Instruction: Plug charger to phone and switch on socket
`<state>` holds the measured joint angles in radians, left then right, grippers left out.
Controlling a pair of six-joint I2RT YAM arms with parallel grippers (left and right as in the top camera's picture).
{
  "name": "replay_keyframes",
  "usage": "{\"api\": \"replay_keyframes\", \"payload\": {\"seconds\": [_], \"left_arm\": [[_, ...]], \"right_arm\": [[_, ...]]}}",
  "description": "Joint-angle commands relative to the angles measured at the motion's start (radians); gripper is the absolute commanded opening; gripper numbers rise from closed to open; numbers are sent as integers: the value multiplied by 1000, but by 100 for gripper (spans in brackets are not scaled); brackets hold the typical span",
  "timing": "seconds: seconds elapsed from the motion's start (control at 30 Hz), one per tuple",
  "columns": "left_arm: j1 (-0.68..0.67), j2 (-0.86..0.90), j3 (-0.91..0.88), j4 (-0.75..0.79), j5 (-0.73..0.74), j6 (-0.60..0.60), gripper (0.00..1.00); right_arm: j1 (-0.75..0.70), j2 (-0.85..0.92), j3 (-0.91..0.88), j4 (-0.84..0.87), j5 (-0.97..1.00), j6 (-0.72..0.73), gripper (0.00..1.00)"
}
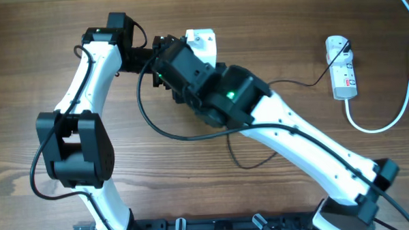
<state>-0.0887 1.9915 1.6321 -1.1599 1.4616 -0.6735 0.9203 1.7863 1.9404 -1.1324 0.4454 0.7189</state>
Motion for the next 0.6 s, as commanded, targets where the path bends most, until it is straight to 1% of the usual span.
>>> {"api": "replay_keyframes", "payload": {"seconds": [0.0, 0.03, 0.07, 0.2, 0.27, 0.3, 0.5, 0.57], "left_arm": [[1, -33, 22, 0, 56, -17, 66], [1, -33, 22, -1, 57, -17, 66], [1, -33, 22, -1, 63, -16, 66], [1, -33, 22, 0, 75, -16, 66], [1, -33, 22, 0, 75, -16, 66], [1, -33, 22, 0, 75, -16, 66], [1, -33, 22, 0, 75, -16, 66], [1, -33, 22, 0, 74, -16, 66]], "right_arm": [[2, 11, 21, 26, 76, 14, 55], [2, 12, 21, 25, 85, 13, 52], [2, 19, 21, 23, 90, 12, 50], [2, 41, 21, 21, 89, -3, 50], [2, 46, 21, 24, 90, -2, 43], [1, 46, 21, 25, 90, -3, 38], [2, 48, 21, 25, 90, -5, 27], [1, 48, 21, 25, 90, -6, 26]]}}
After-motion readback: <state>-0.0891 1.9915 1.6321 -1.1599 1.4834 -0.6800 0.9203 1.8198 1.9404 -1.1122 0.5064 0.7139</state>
